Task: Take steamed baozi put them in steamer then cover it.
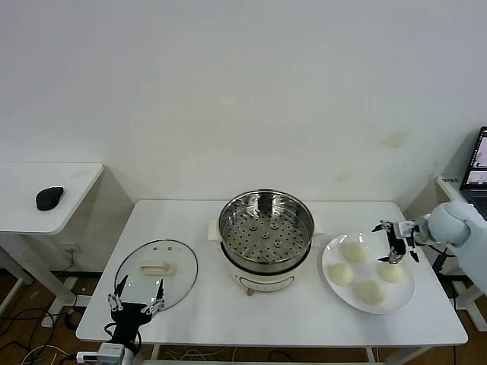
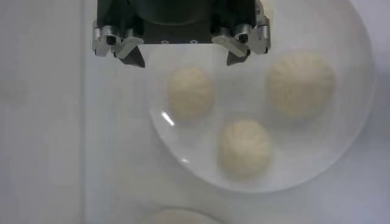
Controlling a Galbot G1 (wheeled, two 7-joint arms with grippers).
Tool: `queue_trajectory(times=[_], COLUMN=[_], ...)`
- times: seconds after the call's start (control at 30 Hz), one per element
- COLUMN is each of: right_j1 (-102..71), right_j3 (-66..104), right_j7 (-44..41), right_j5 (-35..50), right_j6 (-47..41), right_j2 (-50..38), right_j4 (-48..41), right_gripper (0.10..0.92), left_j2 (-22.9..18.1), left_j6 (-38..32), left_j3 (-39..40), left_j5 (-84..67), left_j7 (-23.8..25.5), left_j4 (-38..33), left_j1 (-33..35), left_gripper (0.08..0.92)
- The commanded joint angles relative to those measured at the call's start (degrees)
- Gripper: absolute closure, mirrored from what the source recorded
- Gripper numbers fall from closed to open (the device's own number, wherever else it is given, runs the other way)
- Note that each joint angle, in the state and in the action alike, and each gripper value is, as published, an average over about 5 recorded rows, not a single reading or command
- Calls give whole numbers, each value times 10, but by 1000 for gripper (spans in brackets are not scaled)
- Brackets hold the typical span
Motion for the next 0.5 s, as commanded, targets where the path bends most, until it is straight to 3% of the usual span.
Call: queue_trajectory(times=[0.03,0.5], right_j1=[75,73], right_j3=[-91,-92], right_j7=[-29,-4], right_j5=[-5,-25], right_j6=[11,11], right_j2=[33,118], right_j4=[-58,-133], right_gripper=[203,203], left_j2=[1,6], left_j6=[1,1], left_j3=[-3,-12], left_j5=[1,0], left_j7=[0,-1], left_j4=[0,12], left_j1=[0,-2], left_gripper=[177,177])
